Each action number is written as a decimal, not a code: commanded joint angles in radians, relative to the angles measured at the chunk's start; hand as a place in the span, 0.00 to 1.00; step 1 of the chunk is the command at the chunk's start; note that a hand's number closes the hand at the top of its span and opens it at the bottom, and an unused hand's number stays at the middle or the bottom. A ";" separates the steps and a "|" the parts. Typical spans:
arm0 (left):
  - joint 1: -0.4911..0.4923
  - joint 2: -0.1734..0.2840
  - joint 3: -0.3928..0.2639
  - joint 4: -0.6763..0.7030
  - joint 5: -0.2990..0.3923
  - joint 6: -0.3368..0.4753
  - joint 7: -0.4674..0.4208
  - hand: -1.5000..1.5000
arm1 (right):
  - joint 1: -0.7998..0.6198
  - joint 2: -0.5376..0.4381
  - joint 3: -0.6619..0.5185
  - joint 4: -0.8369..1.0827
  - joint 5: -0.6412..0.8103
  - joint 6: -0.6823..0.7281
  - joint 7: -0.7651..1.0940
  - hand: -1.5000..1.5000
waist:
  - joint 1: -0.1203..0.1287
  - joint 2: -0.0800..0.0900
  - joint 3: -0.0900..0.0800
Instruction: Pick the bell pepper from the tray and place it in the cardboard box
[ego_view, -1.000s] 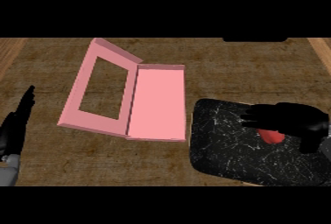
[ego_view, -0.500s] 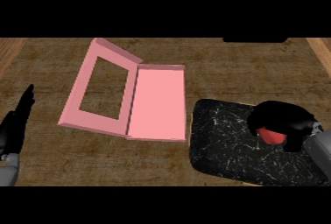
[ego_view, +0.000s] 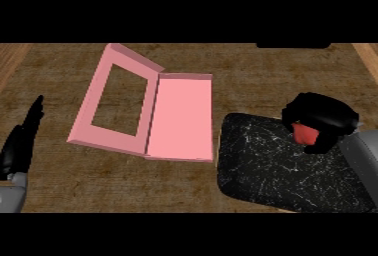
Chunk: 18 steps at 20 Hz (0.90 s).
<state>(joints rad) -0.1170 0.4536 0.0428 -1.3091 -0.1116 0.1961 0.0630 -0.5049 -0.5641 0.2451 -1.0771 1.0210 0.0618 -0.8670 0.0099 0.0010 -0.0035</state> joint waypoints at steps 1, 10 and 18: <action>-0.003 -0.001 -0.002 0.003 0.006 -0.029 -0.023 0.50 | -0.185 0.051 -0.105 0.207 -0.063 0.053 0.013 1.00 | 0.031 0.010 0.004; -0.027 -0.026 -0.010 0.001 -0.027 0.002 0.008 0.50 | -0.479 0.038 -0.297 0.488 -0.169 0.023 -0.068 1.00 | 0.029 0.013 0.005; 0.027 0.003 0.029 -0.026 -0.009 -0.038 -0.005 0.50 | -0.618 0.125 -0.307 0.500 -0.231 0.110 -0.143 1.00 | 0.016 0.003 0.004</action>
<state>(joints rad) -0.1139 0.4405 0.0484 -1.3296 -0.1305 0.1758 0.0658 -1.0435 -0.4537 -0.0526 -0.5873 0.8173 0.0863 -0.9674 0.0329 0.0080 0.0007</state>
